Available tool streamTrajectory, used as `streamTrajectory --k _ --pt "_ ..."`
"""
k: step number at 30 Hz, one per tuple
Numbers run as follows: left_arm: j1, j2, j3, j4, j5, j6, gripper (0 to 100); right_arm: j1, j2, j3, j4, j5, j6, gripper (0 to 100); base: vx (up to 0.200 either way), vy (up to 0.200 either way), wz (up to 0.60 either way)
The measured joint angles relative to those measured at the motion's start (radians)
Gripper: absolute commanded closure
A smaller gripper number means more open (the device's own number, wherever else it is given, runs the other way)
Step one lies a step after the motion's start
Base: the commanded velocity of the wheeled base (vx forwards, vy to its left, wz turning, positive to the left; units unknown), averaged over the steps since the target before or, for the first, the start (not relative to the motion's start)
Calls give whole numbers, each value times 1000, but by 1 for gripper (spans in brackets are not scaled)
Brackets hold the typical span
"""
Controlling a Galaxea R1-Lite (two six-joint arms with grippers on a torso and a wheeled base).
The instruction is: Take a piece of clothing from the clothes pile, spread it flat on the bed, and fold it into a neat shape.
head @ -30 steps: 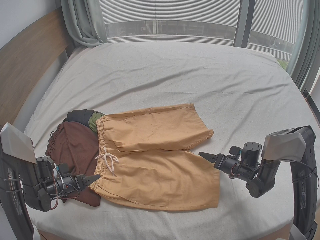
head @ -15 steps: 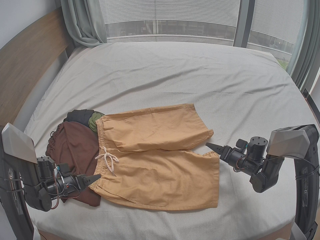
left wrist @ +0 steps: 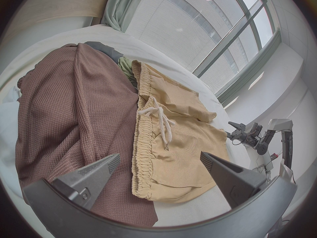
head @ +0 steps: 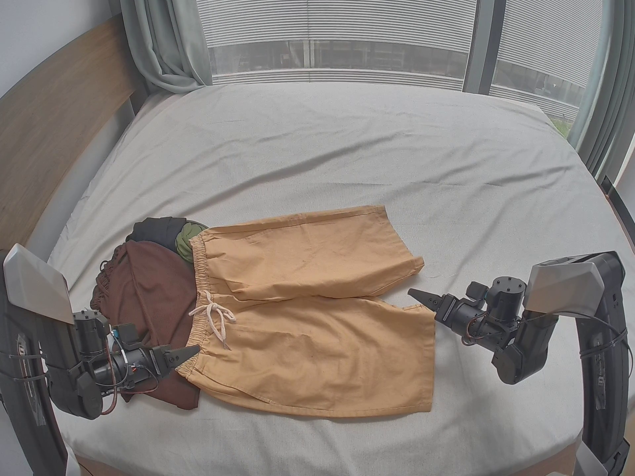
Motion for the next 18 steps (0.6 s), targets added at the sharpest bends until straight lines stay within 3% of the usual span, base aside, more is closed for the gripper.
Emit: streamTrajectory --k 2,3,18 --pt "0 0 -1 0 0 0 0 0 5 -6 0 -2 0 0 0 0 0" --pt "0 0 -1 0 0 0 0 0 7 -10 0 -3 0 100 0 0 0" --pt "2 0 -3 -1 0 0 0 -5 37 -41 0 -6 -2 100 0 0 0"
